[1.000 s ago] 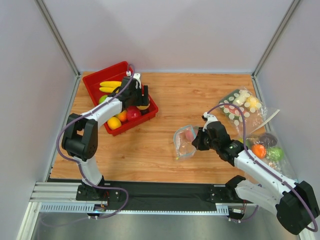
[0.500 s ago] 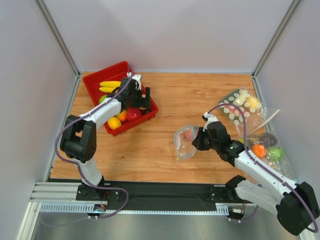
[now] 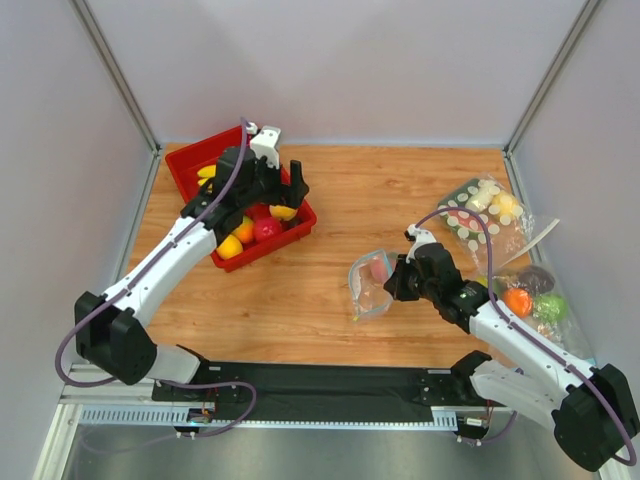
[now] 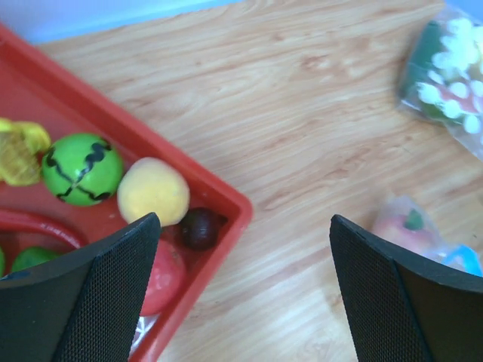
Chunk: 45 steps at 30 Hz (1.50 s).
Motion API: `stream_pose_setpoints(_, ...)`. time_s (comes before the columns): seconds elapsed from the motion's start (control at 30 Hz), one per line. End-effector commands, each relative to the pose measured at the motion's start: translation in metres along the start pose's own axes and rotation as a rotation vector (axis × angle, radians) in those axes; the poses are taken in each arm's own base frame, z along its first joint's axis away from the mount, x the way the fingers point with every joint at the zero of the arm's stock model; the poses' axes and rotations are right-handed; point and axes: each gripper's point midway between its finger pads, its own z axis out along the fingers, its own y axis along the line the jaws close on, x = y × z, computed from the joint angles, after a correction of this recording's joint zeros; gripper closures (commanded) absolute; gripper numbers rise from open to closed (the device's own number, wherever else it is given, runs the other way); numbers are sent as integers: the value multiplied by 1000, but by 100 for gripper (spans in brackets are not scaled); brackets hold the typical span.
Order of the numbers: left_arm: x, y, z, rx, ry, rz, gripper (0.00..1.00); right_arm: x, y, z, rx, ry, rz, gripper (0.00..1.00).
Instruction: Open the zip-top bag and remove the fake food
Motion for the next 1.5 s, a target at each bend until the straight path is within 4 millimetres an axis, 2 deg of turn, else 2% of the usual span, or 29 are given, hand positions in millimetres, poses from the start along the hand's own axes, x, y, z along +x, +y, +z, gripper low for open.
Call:
stream_pose_setpoints(0.0, -10, -36, -13, 76, -41, 108, 2, -12, 6, -2, -26, -40, -6, 100)
stream_pose_setpoints(0.03, -8, -44, -14, 92, -40, 120, 2, -12, 7, -2, -28, -40, -6, 100)
stream_pose_setpoints(0.07, -5, -62, -17, 131, -33, 139, 3, -12, 8, -2, -29, -40, -7, 100)
stream_pose_setpoints(0.13, 3, -80, -19, 168, -20, 162, 5, -13, 8, -2, -29, -40, -4, 99)
stream_pose_setpoints(0.23, 25, -119, -18, 262, 28, 185, 11, -13, 8, -3, -28, -42, -3, 100)
stream_pose_setpoints(0.27, 41, -137, -18, 304, 61, 197, 15, -14, 8, -4, -30, -48, -3, 100)
stream_pose_setpoints(0.33, 54, -155, -17, 343, 89, 196, 24, -14, 8, -5, -28, -51, -2, 100)
stream_pose_setpoints(0.47, 93, -190, -19, 424, 158, 180, 34, -16, 7, -7, -21, -58, -3, 100)
stream_pose_setpoints(0.57, 111, -207, -21, 476, 184, 133, 39, -15, 5, -7, -13, -55, -3, 100)
stream_pose_setpoints(0.67, 127, -215, -22, 499, 207, 108, 39, -14, 6, -6, -16, -52, -3, 100)
stream_pose_setpoints(0.83, 140, -228, -18, 543, 236, 68, 42, -14, 7, -5, -24, -47, -3, 100)
stream_pose_setpoints(1.0, 160, -239, -2, 578, 293, 42, 42, -13, 8, -5, -29, -47, 0, 100)
stream_pose_setpoints(1.03, 155, -243, 2, 583, 275, 31, 42, -13, 8, -5, -29, -47, 0, 100)
stream_pose_setpoints(1.13, 172, -242, 19, 553, 320, 35, 43, -14, 9, -8, -30, -48, -3, 100)
stream_pose_setpoints(1.2, 171, -243, 28, 541, 320, 38, 43, -16, 10, -11, -29, -47, -9, 100)
stream_pose_setpoints(1.23, 177, -243, 32, 536, 333, 42, 43, -18, 11, -13, -31, -51, -14, 100)
stream_pose_setpoints(1.27, 184, -240, 34, 518, 356, 46, 43, -20, 11, -14, -32, -56, -17, 100)
stream_pose_setpoints(1.47, 191, -222, 56, 403, 343, 44, 44, -20, 12, -20, -33, -51, -18, 100)
